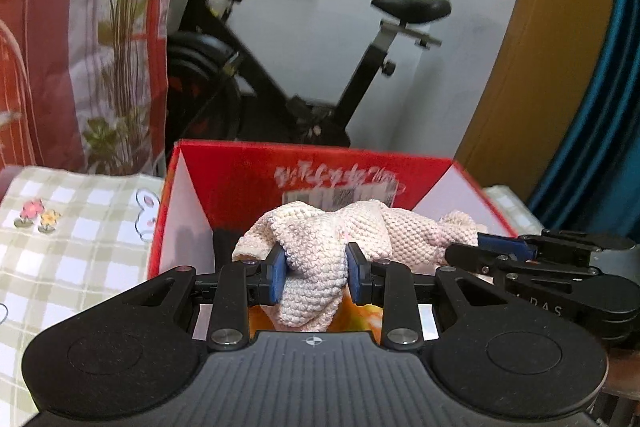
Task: Organize soft objects
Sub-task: 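Open both tools to drop the pink towel into the box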
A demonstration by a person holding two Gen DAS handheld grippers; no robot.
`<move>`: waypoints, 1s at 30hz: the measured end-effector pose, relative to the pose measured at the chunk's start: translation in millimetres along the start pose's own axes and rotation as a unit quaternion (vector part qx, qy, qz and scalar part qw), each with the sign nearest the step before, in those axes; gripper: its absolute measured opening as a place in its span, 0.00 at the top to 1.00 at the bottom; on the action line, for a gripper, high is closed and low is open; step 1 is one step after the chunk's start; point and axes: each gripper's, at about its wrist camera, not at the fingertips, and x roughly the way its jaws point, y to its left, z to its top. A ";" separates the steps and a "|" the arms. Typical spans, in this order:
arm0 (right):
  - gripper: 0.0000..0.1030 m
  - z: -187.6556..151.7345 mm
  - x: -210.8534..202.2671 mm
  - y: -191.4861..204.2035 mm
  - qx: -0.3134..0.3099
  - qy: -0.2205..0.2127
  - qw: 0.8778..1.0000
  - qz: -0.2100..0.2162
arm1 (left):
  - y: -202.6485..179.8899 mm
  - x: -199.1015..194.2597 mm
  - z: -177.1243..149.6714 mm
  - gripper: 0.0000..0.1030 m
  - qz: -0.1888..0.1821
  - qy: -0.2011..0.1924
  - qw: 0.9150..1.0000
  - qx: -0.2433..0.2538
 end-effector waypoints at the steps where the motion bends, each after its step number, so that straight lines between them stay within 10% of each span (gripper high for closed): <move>1: 0.80 -1.3 3.5 0.1 0.001 0.005 1.000 0.000 | 1.1 3.2 -1.3 0.68 0.003 0.004 1.000 0.002; 7: 0.79 -4.9 14.9 -1.4 0.009 0.018 1.000 -0.003 | 8.7 14.5 -1.1 0.62 0.007 0.011 1.000 0.000; 17: 0.51 -1.2 0.8 0.6 -0.006 -0.008 1.000 -0.020 | 3.2 -1.4 0.4 0.07 -0.007 -0.020 1.000 0.013; 25: 0.03 -1.7 -31.6 3.0 -0.016 -0.041 0.999 -0.019 | -5.2 -32.3 -4.7 0.03 0.010 -0.043 0.999 0.023; 30: 0.00 -7.9 -52.3 5.0 -0.014 -0.049 0.999 -0.019 | -14.9 -57.5 -14.4 0.03 0.023 -0.056 0.998 0.036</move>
